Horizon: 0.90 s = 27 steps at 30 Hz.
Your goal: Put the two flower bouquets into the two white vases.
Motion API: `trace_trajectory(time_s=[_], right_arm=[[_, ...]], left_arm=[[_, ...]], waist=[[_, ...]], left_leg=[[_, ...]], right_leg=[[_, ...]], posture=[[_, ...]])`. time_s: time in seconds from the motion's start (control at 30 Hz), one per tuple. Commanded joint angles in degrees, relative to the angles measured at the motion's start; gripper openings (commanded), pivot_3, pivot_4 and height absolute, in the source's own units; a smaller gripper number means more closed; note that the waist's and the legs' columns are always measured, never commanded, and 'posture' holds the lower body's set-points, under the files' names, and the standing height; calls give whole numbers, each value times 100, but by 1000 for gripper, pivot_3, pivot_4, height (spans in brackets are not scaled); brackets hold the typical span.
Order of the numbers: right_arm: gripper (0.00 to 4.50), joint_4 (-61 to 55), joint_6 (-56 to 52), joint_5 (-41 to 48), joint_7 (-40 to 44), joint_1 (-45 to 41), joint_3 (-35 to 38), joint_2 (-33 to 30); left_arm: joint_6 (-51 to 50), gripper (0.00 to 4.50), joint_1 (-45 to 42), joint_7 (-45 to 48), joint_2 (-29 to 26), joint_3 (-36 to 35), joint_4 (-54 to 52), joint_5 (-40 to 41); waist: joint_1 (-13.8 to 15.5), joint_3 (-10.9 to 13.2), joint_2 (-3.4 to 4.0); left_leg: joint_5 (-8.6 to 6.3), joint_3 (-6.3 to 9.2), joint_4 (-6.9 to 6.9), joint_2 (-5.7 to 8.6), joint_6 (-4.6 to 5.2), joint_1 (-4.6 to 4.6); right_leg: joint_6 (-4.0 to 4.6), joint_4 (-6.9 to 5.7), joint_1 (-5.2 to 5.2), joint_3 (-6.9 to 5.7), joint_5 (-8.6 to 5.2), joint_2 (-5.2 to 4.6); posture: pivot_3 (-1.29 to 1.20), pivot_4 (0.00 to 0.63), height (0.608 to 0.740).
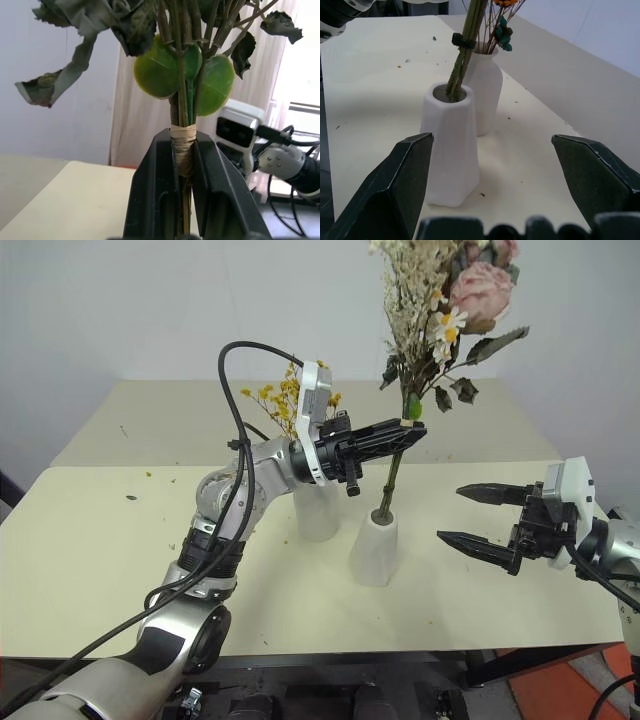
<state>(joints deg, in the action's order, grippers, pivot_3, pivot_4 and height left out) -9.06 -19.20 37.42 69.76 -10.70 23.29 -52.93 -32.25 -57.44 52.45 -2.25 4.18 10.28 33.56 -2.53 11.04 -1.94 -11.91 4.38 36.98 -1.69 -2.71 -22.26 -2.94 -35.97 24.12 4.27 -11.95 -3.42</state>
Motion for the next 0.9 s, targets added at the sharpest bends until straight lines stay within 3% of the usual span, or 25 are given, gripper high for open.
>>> trace_trajectory(time_s=[0.03, 0.37, 0.8, 0.83, 0.9], right_arm=[[4455, -173, 16, 179, -51, -32, 250, -16], [4455, -105, 46, 139, -61, -133, 176, 3], [4455, 39, 132, 62, 10, -235, 85, 60], [4455, 53, 141, 52, 15, -243, 77, 68], [4455, 96, 161, 30, 30, -270, 58, 75]], left_arm=[[115, 136, 28, 60, 20, 51, -119, -25], [-9, 136, 288, 8, -58, 176, -310, -64], [-528, 4265, 715, -55, -383, 200, -1235, 167], [-582, 4474, 788, -58, -430, 199, -1365, 202], [-704, 4474, 938, -70, -529, 209, -1580, 251]], waist=[[2, 0, 0], [4, 0, 0], [-2, 0, 0], [-6, 0, 1], [-1, 0, 0]], left_leg=[[0, 0, 0, 0, 0, 0], [0, 0, 0, 0, 0, 0], [0, 1, -1, -1, 0, 1], [0, 1, -1, -1, 0, 1], [0, 1, 0, -1, 0, 0]], right_leg=[[0, 0, 0, 0, 0, 0], [0, 0, 0, 0, 0, 0], [0, -1, 0, 0, 0, 0], [0, -1, 1, 0, 0, 1], [0, -2, 0, 0, 0, 1]], posture=[[0, 150, 740], [0, 150, 740], [0, 150, 740], [0, 150, 740], [0, 150, 740]])
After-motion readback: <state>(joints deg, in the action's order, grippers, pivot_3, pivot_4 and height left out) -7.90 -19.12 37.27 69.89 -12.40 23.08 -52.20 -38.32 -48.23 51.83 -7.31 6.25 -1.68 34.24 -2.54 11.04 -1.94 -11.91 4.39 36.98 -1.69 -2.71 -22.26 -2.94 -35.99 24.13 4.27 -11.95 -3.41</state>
